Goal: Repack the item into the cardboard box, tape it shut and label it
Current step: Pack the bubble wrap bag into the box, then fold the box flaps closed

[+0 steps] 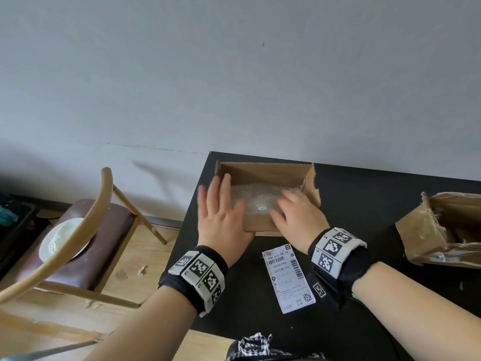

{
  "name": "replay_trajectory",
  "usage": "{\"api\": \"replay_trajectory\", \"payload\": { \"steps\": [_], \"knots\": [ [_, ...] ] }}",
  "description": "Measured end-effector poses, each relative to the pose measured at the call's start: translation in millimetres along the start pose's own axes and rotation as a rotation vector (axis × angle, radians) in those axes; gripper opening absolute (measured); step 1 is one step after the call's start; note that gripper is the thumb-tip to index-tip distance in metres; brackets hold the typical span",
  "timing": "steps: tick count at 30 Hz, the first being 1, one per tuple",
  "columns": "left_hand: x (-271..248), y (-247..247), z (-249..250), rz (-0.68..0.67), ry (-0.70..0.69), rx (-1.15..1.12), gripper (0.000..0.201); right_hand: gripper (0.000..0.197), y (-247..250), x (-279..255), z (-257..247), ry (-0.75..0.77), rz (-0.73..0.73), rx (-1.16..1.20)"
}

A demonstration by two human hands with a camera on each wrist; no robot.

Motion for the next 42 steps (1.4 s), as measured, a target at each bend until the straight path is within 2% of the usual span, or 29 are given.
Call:
{"api": "replay_trajectory", "payload": {
  "steps": [2, 5, 6, 8, 10, 14, 17, 20, 27, 31, 34, 36, 38, 42],
  "knots": [
    [0, 6, -10, 0.032, 0.059, -0.086, 0.059, 0.047, 15, -6, 2, -0.034, 0.204, -0.057],
    [0, 2, -17, -0.081, 0.120, -0.318, 0.060, 0.040, 28, -18, 7, -0.130, 0.405, -0.082],
    [-1, 2, -16, -0.107, 0.116, -0.348, 0.059, 0.037, 28, -21, 9, -0.169, 0.402, -0.032],
    [-4, 3, -15, -0.115, 0.089, -0.367, 0.058, 0.042, 19, -22, 13, -0.238, 0.289, 0.090],
    [-6, 4, -16, -0.119, 0.068, -0.366, 0.055, 0.045, 17, -23, 12, -0.251, 0.237, 0.052],
    [-6, 6, -23, -0.121, 0.028, -0.330, 0.049, 0.037, 36, -16, -11, -0.074, 0.261, -0.110],
    [-5, 7, -24, -0.136, -0.006, -0.289, 0.039, 0.036, 47, 4, -22, -0.029, 0.077, -0.083],
    [-6, 2, -23, -0.191, -0.057, -0.227, 0.032, 0.047, 53, 33, -28, -0.065, -0.146, -0.034],
    [-5, -1, -17, -0.264, -0.156, -0.193, 0.029, 0.049, 54, 72, -28, -0.199, -0.319, -0.082],
    [-4, -7, -18, -0.273, -0.149, -0.219, 0.031, 0.052, 55, 63, -30, -0.185, -0.296, -0.019],
    [-4, -13, -21, -0.282, -0.158, -0.223, 0.032, 0.053, 59, 37, -23, -0.208, -0.147, 0.019],
    [-5, -16, -22, -0.288, -0.181, -0.222, 0.035, 0.050, 58, 14, -14, -0.268, -0.030, -0.092],
    [-6, -18, -21, -0.292, -0.206, -0.219, 0.037, 0.050, 47, -6, -5, -0.333, 0.018, -0.132],
    [-4, -18, -20, -0.319, -0.244, -0.212, 0.038, 0.060, 20, -24, 7, -0.374, 0.021, 0.169]
  ]
}}
Point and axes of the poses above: each hand's wrist, its own x-axis towards the middle knuckle, its own y-axis out of the back of the hand, z = x × y, the point moved 7 cm from there along x, towards the middle knuckle, and after that the axes turned 10 degrees about -x, right-handed, at the moved point
